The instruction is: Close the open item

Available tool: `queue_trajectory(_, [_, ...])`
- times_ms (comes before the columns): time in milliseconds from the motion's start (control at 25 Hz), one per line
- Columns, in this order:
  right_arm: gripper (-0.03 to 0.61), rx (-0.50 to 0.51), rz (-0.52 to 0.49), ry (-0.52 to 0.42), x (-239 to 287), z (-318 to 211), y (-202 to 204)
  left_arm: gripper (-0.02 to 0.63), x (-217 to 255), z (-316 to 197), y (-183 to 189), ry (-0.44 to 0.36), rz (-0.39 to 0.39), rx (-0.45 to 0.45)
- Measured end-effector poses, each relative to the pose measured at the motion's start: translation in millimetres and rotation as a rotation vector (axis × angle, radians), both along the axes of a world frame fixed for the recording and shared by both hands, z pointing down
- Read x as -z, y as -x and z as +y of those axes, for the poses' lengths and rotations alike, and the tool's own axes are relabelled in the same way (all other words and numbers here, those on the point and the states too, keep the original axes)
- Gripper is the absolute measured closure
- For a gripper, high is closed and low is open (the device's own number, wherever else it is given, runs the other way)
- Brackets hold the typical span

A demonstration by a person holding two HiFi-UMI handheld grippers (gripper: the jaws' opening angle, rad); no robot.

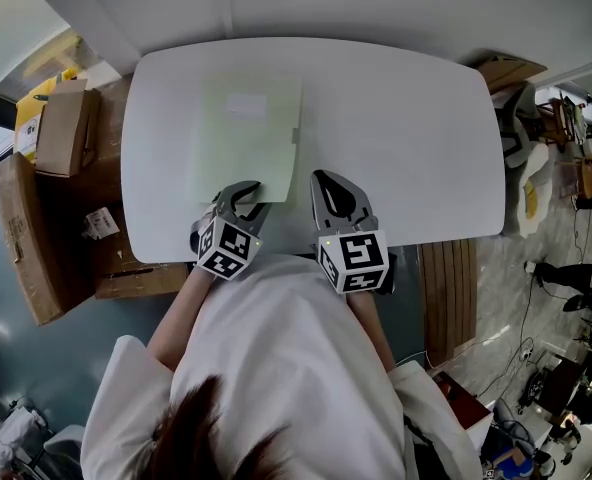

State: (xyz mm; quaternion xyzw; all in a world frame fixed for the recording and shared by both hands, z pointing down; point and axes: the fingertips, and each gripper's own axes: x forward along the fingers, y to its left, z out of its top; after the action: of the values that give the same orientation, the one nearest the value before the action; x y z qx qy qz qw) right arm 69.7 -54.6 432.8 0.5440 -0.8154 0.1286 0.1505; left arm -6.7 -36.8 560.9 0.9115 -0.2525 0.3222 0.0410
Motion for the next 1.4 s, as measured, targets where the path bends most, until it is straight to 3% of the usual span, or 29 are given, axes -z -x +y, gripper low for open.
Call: queue_trajectory(1400, [0.574,-0.023,-0.004,-0.003,2.2,0.7,-7.1,0.485,-3.9,-0.3,-2.1,0.011,-0.009,-0.010])
